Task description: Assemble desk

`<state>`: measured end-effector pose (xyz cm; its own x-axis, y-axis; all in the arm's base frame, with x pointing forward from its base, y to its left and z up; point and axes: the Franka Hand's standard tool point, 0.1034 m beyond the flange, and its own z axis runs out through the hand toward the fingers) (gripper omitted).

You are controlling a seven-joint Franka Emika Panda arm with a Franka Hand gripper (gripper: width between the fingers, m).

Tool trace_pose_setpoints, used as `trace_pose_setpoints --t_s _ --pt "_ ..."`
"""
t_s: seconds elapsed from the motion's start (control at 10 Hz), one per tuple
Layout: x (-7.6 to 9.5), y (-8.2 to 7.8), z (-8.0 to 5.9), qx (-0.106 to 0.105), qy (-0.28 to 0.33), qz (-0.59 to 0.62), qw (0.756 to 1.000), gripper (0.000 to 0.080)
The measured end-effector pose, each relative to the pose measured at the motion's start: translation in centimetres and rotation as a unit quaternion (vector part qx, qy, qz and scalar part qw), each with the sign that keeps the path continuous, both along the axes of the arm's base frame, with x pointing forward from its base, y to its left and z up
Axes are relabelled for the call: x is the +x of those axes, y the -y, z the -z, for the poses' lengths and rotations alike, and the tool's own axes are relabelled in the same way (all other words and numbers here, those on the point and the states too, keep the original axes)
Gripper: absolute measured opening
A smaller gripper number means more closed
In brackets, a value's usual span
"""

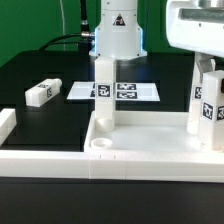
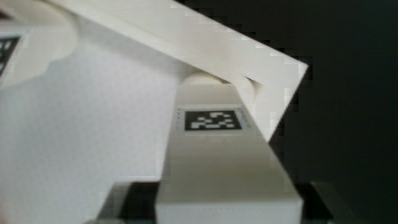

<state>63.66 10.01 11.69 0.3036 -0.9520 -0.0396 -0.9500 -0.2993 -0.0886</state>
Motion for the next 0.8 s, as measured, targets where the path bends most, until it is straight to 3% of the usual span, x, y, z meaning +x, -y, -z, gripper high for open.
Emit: trace_pose_setpoints --t_s 0.1,0.2,0.3,0.4,0.5,0.6,0.8 --pt "0.0 -0.02 0.0 0.001 -0.001 0.017 1.0 0.029" --pt "0.02 -0.05 0.0 0.001 0.0 0.016 1.0 0.0386" --pt "0.01 -0.07 0.0 0.0 0.0 0.006 1.0 0.0386" --pt "0.02 -0.07 0.0 -0.001 0.001 -0.009 1.0 0.0563" --pt "0.0 -0.1 0.01 -0.004 0.003 -0.044 0.999 0.0563" --pt "-0.02 -0.25 0.02 -0.007 0.006 -0.09 0.996 0.0632" --pt "-0.05 -0.4 0.0 -0.017 0.01 -0.174 0.985 0.0644"
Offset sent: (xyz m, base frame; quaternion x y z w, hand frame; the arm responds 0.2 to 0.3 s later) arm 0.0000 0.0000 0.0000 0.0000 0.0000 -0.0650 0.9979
